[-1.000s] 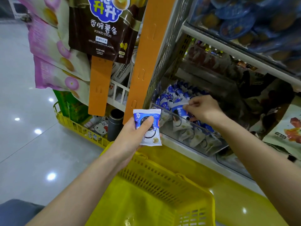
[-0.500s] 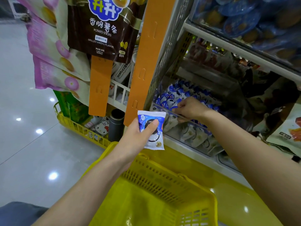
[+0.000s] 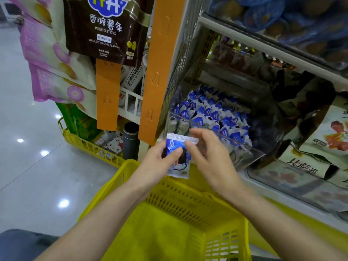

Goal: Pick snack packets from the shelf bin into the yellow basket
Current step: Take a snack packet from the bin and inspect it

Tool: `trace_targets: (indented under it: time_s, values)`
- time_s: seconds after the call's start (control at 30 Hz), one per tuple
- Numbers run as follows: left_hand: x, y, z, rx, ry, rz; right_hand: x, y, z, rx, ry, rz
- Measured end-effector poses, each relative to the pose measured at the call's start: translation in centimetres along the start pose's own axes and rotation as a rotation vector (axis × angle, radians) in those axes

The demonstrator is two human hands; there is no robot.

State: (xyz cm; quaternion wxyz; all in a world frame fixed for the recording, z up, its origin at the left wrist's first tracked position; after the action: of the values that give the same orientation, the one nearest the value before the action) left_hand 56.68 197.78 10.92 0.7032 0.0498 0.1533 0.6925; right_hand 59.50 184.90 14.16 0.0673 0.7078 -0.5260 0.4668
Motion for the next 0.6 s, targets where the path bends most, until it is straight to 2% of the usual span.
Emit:
trace_targets:
  time_s: [0.07, 0.2, 0.27, 0.47, 0.53, 0.6]
  values:
    - [-0.2, 0.2, -0.5, -0.013, -0.024, -0.02, -0.8, 0.9, 0.6, -0.138, -0.174, 0.008]
    - [-0.5, 0.2, -1.3, 0.001, -0.025, -0.018, -1.0, 2.0, 1.3, -0.405, -0.678, 0.114]
    - [-0.6, 0.1, -1.6, 0.013, -0.025, -0.013, -1.1, 2.7, 1.6, -0.455, -0.765, 0.104]
    - [-0.8, -0.1, -2.5, 0.051, -0.06, 0.053, -1.8, 3.5, 2.0, -0.385, -0.674, 0.052]
    - [-0.8, -0.3, -2.7, 0.095, -0.051, 0.057, -1.8, 3.6, 2.2, -0.254, -0.471, 0.044]
    - [-0.9, -0.3, -3.0, 0.138, -0.036, 0.054, -1.7, 3.9, 2.2, -0.066, -0.151, 0.031]
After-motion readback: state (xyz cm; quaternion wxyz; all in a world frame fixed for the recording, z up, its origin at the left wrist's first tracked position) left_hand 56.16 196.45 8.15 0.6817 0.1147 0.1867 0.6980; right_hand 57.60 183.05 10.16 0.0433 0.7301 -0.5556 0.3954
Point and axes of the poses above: each hand's wrist, its own y-axis away from the middle knuckle, its own x-axis out of the back of the hand, z = x × y, the point moved 1 cm from there along -y, towards the middle knuckle, and after that the axes turned 14 degrees about x, right-handed, at the moved point
